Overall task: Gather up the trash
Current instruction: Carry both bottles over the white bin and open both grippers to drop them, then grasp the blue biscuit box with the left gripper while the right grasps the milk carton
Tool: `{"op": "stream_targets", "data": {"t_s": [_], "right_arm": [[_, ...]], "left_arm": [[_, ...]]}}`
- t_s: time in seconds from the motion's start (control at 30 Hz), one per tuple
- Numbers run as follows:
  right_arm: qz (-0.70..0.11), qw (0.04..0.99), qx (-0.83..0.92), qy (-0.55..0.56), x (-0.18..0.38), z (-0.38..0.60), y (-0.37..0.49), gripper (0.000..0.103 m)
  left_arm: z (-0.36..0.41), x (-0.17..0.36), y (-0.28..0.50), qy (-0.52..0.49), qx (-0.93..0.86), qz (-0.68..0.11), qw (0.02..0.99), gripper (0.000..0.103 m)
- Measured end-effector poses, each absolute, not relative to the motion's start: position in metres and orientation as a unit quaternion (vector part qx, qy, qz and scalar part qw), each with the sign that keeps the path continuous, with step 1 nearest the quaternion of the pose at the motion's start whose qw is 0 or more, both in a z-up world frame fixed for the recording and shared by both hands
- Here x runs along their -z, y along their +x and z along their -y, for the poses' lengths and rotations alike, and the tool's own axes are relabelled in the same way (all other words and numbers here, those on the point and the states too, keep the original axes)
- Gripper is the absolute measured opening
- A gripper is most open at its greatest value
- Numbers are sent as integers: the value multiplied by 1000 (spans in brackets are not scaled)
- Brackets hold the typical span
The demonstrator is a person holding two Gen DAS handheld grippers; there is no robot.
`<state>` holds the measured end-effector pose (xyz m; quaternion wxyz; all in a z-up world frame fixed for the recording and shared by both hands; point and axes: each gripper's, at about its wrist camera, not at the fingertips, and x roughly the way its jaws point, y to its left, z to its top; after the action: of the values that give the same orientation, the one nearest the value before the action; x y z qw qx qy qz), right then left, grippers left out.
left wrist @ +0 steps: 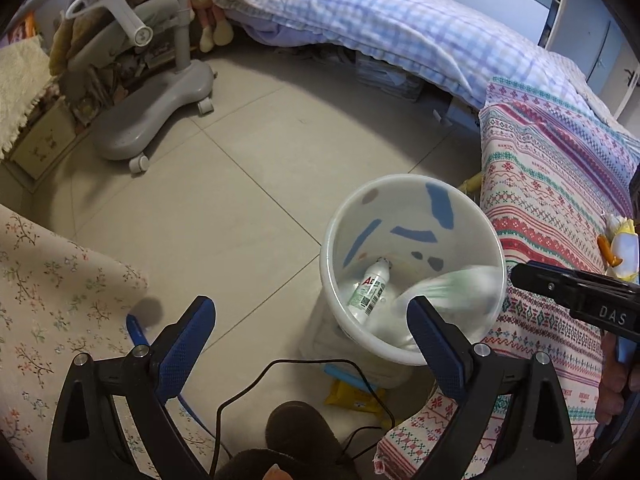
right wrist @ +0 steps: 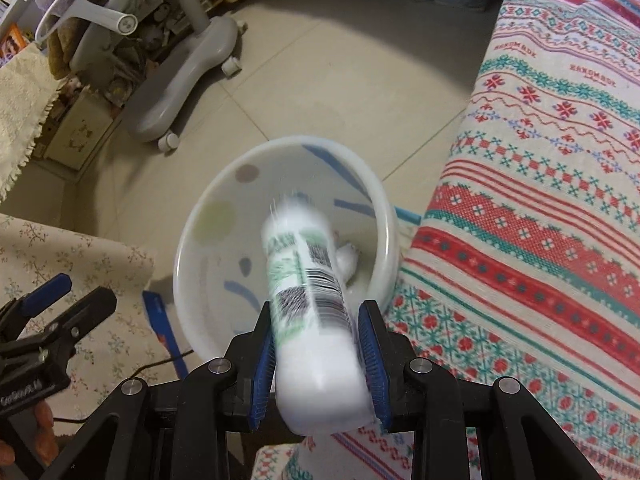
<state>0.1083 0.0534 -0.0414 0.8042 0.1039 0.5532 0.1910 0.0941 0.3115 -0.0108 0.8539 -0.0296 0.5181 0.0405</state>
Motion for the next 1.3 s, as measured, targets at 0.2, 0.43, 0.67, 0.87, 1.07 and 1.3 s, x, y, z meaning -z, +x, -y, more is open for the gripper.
{"op": "stream_targets", "data": {"t_s": [0.2,0.43,0.67,0.87,1.07,1.3], "right_arm": [[-543,808,-199,112,41,-53,109,38],[-527,824,-175,112,21,-29,97,54],[-511,845,-117,107,-5,12,78,64],[-494,861,-62,106,-22,69,54,69],[-484,865,-5,135,-27,144,24,71],[-475,859,50,186,-24,219,-2,71]], "left_arm": [[-312,8,93,-28,-38,-517,855,98],[-305,9,94,-30,-28,-522,852,98],[-275,-1,95,-30,-2,-518,855,98],[-228,-7,98,-15,33,-520,854,98],[-173,-16,101,7,70,-516,854,98],[-116,-18,105,31,107,-519,847,98]]}}
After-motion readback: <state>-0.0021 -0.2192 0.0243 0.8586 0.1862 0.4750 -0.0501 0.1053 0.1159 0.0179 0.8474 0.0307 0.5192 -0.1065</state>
